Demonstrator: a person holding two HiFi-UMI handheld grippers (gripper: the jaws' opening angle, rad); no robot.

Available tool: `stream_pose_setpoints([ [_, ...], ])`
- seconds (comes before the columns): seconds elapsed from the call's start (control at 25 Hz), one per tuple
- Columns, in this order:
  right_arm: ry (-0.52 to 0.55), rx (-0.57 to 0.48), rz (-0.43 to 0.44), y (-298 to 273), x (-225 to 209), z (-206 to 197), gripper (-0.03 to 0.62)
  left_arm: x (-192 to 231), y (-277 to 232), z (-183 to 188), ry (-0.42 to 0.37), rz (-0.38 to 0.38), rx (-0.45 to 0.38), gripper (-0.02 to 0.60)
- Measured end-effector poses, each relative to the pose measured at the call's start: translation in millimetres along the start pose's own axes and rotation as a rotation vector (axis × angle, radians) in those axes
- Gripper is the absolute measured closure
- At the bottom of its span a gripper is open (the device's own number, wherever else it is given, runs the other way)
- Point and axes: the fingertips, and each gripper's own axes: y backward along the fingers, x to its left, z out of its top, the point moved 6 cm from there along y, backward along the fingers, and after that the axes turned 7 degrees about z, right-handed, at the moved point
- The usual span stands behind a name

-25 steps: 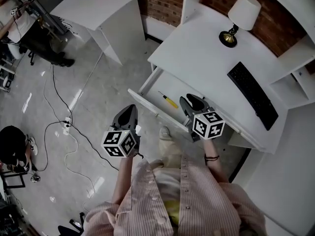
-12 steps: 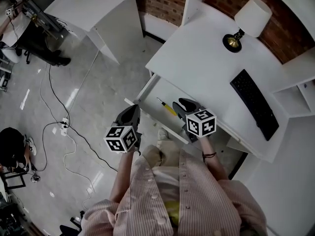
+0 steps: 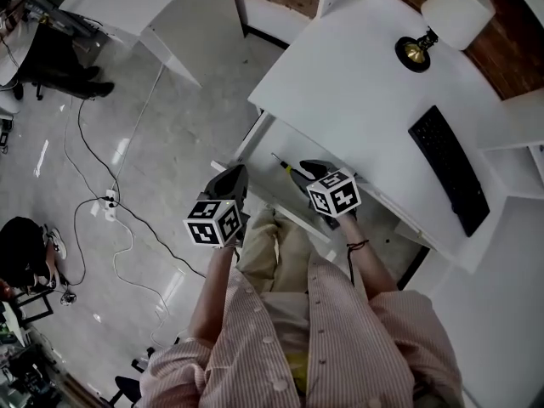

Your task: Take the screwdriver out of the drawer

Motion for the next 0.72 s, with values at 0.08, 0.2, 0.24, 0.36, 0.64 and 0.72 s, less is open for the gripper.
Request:
stream_pose_setpoints([
  [0.08,-0.001,0.041,-0.007,-13,-6,-8,0.470,3,-8,-1,-0.004,-0.006,0.015,0.583],
  [0.2,0.001,0.101,-0.026,-32,-18,-20,0.470,8,-20,-3,-0.002,-0.013,0.033,0.583],
  [0.24,0.008,0.121,-0.034,-39,-22,-23,0.470,9,-24,-2,-0.003,-0.018,0.035,0.583],
  [0.36,0.028,0.178,-0.050,-56,-34,-32,0.470,10,-35,-2,-0.003,-0.029,0.039,0.583],
  [0.64,0.053,0.312,-0.071,-87,-50,-63,0.470,7,-47,-11,0.004,-0.054,0.068,0.583],
  [0.72,0.066,0.344,-0.080,-93,-54,-70,0.470,7,-49,-12,0.011,-0.056,0.073,0.583],
])
